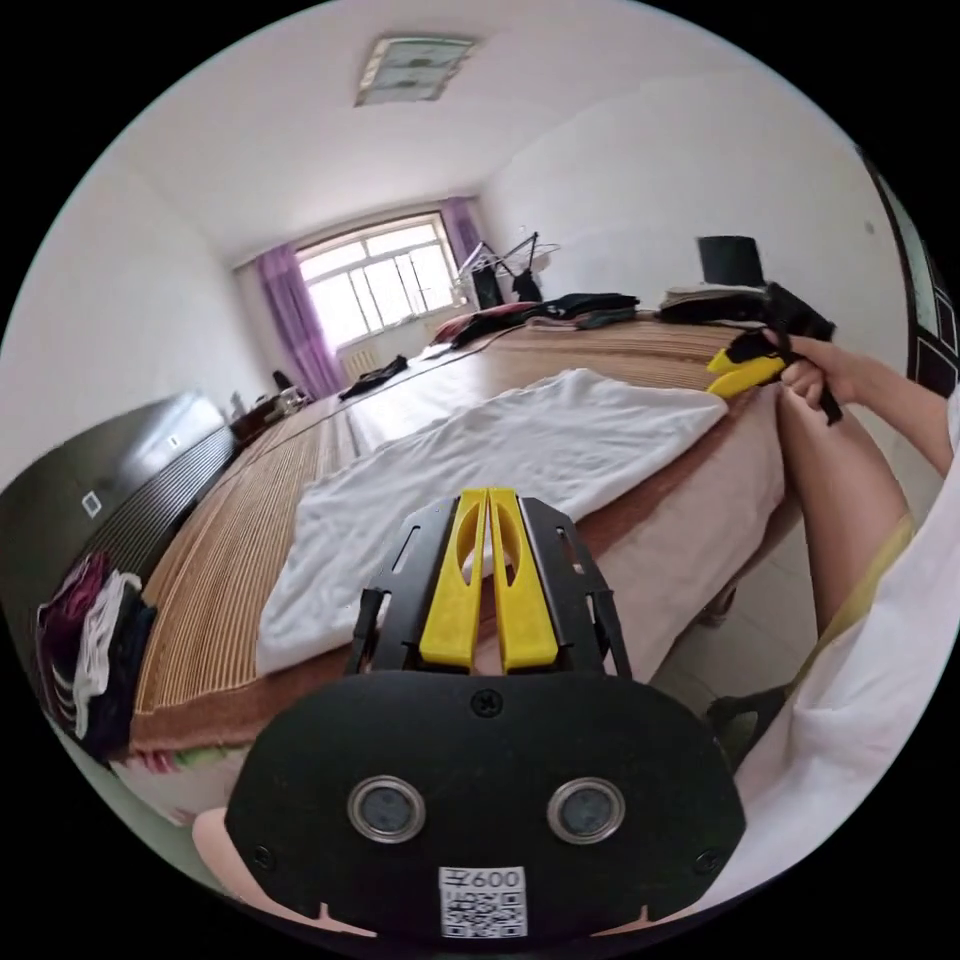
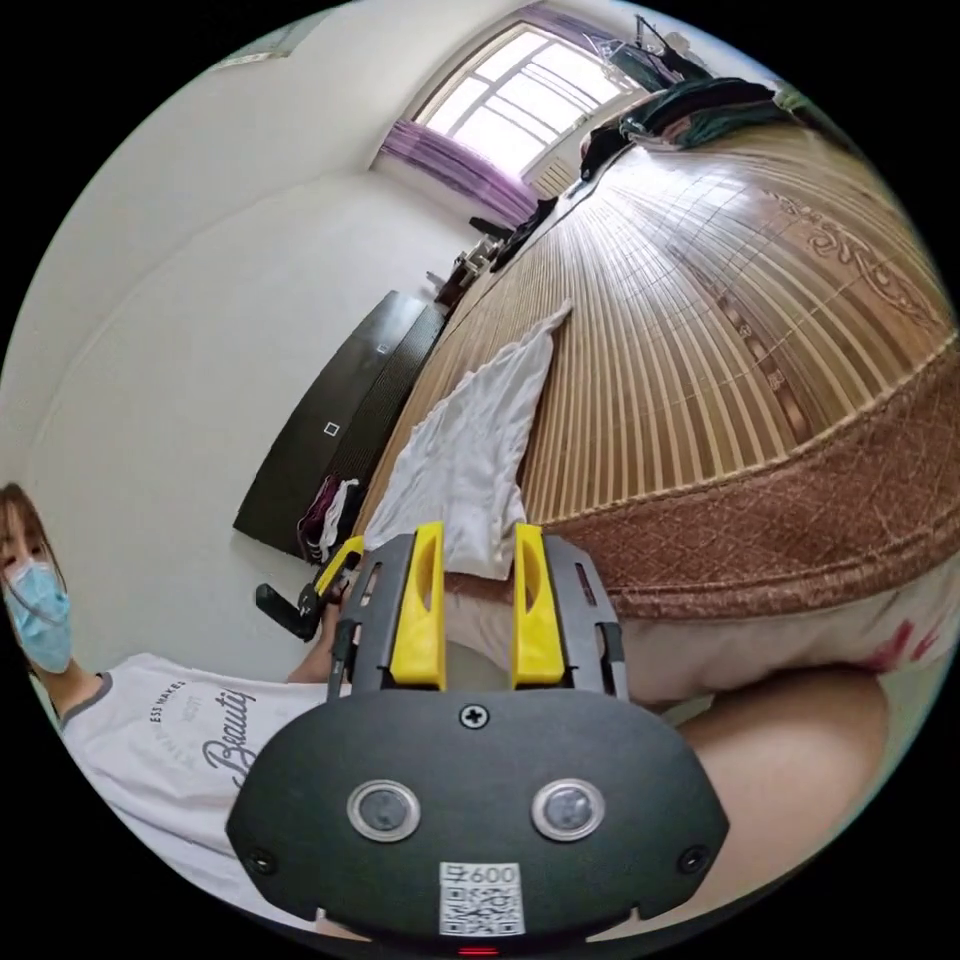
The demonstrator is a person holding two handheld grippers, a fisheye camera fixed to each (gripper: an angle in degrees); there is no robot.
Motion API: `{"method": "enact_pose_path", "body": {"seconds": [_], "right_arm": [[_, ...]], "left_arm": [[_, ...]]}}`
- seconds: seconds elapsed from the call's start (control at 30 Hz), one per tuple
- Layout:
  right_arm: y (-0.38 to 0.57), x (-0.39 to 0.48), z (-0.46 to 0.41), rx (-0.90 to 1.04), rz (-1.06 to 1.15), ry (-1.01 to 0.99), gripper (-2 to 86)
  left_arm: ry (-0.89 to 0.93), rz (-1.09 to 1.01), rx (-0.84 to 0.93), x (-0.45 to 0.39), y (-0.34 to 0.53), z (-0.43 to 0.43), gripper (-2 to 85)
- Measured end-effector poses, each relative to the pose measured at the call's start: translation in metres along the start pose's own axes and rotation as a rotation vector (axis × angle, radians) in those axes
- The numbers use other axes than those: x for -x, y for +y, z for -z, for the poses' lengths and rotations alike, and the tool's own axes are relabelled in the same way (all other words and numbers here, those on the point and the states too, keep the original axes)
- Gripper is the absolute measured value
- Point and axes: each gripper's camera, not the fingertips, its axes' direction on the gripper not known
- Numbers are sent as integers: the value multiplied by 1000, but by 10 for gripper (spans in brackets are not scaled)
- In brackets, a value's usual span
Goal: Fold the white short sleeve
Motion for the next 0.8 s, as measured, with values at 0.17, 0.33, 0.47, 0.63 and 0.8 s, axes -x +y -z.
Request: {"method": "enact_pose_path", "body": {"seconds": [0.17,0.33,0.47,0.63,0.8], "right_arm": [[-53,19,5,218,-20,-53,68],[-88,37,19,271,-53,-136,46],[-114,55,23,328,-58,-102,55],[-133,72,19,383,-67,-113,61],[-148,95,11,463,-38,-104,52]], "left_arm": [[142,-77,7,-23,-6,-56,3],[245,-57,3,-3,-11,-87,2],[251,-24,-5,35,-6,-99,2],[252,36,15,88,-2,-114,1],[269,38,23,129,-13,-130,3]]}}
